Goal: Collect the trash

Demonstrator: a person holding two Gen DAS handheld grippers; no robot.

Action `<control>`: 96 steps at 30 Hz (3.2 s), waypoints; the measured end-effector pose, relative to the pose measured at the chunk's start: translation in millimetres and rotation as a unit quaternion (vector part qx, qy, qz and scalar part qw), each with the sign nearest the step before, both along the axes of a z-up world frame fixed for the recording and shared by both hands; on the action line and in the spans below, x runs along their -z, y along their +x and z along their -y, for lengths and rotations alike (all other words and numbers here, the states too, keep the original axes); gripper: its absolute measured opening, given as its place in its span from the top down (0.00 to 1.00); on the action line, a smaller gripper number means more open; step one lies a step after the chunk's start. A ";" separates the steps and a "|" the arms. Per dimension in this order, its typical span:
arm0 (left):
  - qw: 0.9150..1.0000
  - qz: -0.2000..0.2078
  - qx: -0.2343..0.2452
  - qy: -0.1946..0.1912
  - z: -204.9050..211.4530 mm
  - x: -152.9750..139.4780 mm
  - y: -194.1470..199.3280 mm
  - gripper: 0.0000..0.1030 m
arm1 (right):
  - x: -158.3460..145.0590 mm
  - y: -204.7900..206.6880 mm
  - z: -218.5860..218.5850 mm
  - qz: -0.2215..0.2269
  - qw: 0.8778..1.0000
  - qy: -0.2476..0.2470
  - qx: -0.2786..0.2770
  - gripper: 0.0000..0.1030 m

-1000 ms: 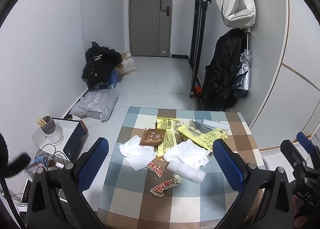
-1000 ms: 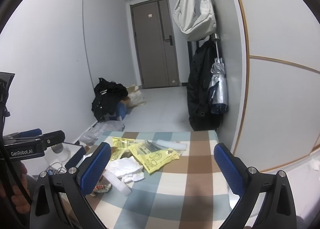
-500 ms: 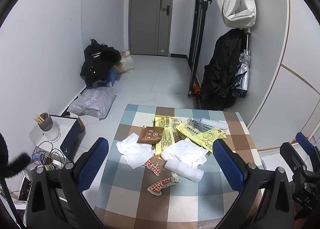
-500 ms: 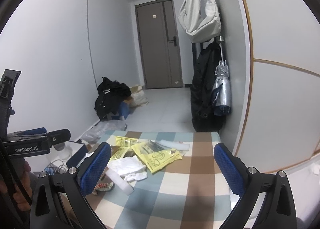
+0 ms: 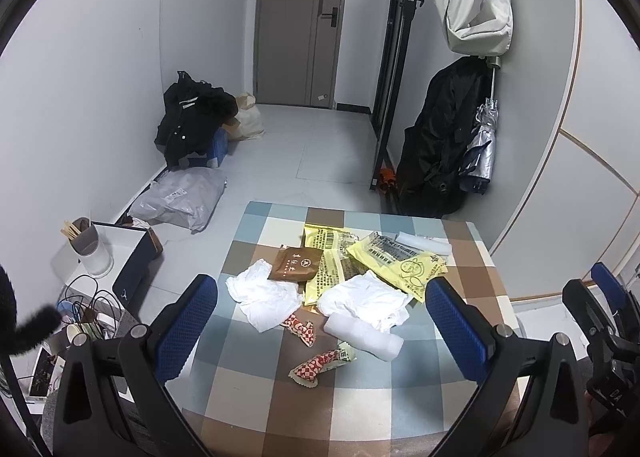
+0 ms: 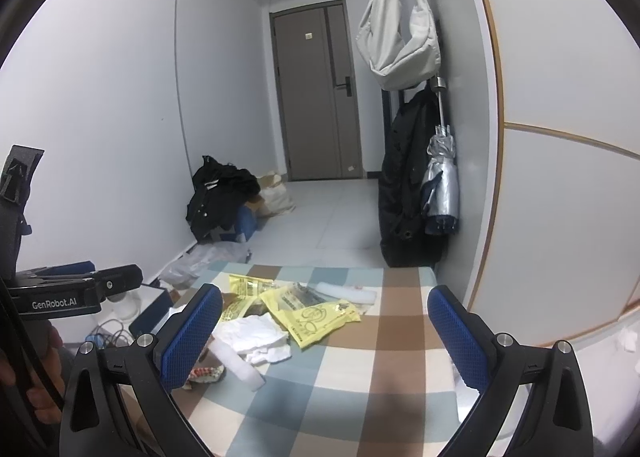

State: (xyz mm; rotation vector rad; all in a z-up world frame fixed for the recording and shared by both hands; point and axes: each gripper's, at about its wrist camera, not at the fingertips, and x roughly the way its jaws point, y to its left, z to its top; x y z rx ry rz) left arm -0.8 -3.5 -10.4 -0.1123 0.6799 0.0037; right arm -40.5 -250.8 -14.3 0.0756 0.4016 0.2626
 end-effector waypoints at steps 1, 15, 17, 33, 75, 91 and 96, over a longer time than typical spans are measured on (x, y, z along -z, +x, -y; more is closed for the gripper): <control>1.000 -0.001 0.000 -0.001 -0.1 0.5 0.3 0.01 | 0.3 0.5 0.4 -0.001 1.000 0.000 0.000 0.00; 1.000 -0.014 0.003 -0.016 -7.1 9.3 5.2 0.01 | 0.9 1.4 1.5 -0.005 1.000 0.002 0.000 0.00; 1.000 -0.017 0.005 -0.016 -7.9 11.6 6.7 0.01 | 2.5 2.3 1.0 -0.006 1.000 0.000 -0.001 0.00; 0.992 -0.083 0.071 -0.058 -31.8 51.4 30.4 0.02 | 29.3 31.5 -13.0 -0.070 0.997 0.007 -0.043 0.00; 0.947 -0.237 0.218 -0.007 -3.2 124.4 47.2 0.90 | 57.8 66.4 -26.0 -0.117 0.990 0.004 -0.078 0.00; 0.956 -0.165 0.180 -0.162 -53.6 83.5 35.4 0.90 | 72.6 65.5 -64.3 -0.190 0.972 -0.030 -0.137 0.20; 0.960 -0.125 0.155 -0.197 -70.6 71.5 35.8 0.90 | 82.0 71.4 -95.2 -0.201 0.961 -0.074 -0.175 0.21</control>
